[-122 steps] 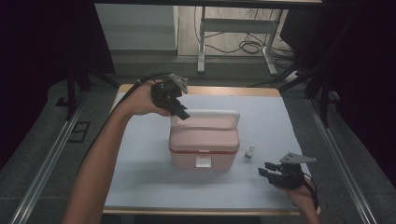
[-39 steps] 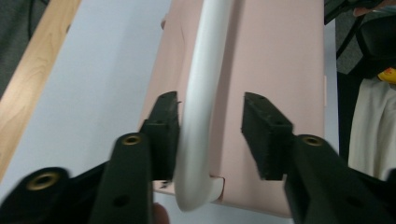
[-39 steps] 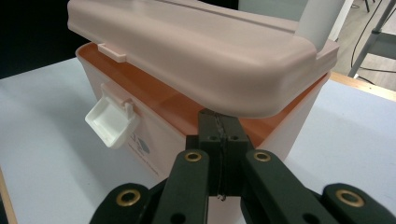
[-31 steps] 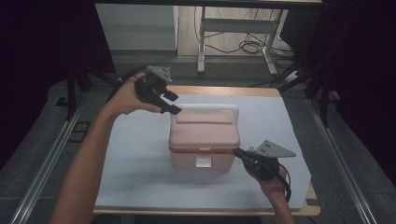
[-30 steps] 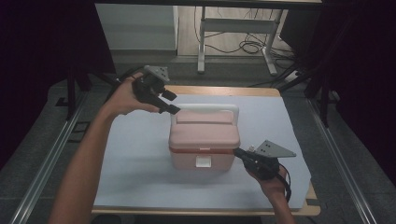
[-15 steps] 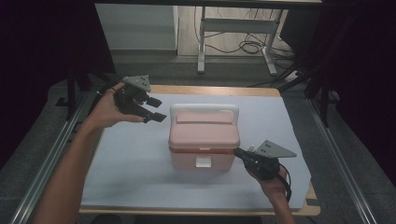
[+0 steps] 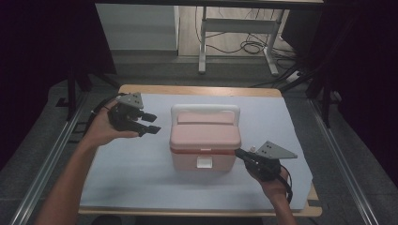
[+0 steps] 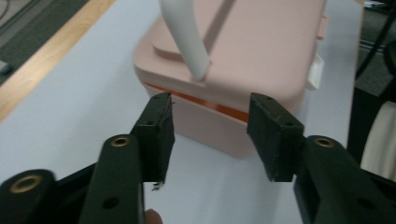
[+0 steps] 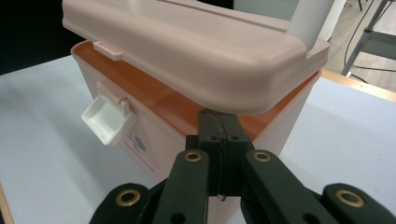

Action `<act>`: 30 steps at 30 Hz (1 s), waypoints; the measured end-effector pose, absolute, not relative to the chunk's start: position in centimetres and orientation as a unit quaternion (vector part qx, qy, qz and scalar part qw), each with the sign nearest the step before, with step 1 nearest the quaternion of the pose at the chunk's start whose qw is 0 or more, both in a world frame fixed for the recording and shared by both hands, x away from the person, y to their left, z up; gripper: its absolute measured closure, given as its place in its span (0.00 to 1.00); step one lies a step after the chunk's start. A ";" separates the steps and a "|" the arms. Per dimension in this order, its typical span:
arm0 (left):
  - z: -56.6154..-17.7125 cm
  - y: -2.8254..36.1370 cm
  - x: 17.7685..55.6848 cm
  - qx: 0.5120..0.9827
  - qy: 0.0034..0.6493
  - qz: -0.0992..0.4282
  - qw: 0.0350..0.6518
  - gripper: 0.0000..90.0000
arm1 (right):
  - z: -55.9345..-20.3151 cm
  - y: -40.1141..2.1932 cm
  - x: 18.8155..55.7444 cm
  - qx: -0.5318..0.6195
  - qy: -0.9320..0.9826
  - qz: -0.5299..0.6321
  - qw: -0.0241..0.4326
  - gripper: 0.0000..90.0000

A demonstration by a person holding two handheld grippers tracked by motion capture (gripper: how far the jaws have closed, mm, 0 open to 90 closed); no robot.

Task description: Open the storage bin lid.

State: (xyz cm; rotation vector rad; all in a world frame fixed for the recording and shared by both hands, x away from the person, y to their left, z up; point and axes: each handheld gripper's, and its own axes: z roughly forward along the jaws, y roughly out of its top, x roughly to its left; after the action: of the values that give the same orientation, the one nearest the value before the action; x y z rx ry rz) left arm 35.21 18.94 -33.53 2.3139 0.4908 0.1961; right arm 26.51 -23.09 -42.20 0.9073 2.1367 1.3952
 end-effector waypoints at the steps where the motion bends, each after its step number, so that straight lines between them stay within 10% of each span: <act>1: -33.9 19.1 35.0 0.902 0.194 0.077 0.379 0.64 | -42.2 -23.1 26.5 0.327 0.771 0.503 0.215 1.00; 14: -38.6 21.2 32.1 0.878 0.222 0.085 0.415 0.99 | -42.2 -23.0 26.5 0.327 0.770 0.502 0.218 1.00; 30: -40.0 18.8 29.3 0.883 0.207 0.075 0.414 1.00 | -42.2 -23.2 26.4 0.328 0.769 0.503 0.220 1.00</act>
State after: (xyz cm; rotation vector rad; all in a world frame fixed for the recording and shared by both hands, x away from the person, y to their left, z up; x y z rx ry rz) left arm 29.30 18.84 -39.98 2.2199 0.5207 0.1883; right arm 26.45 -23.15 -42.22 0.9057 2.1260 1.3905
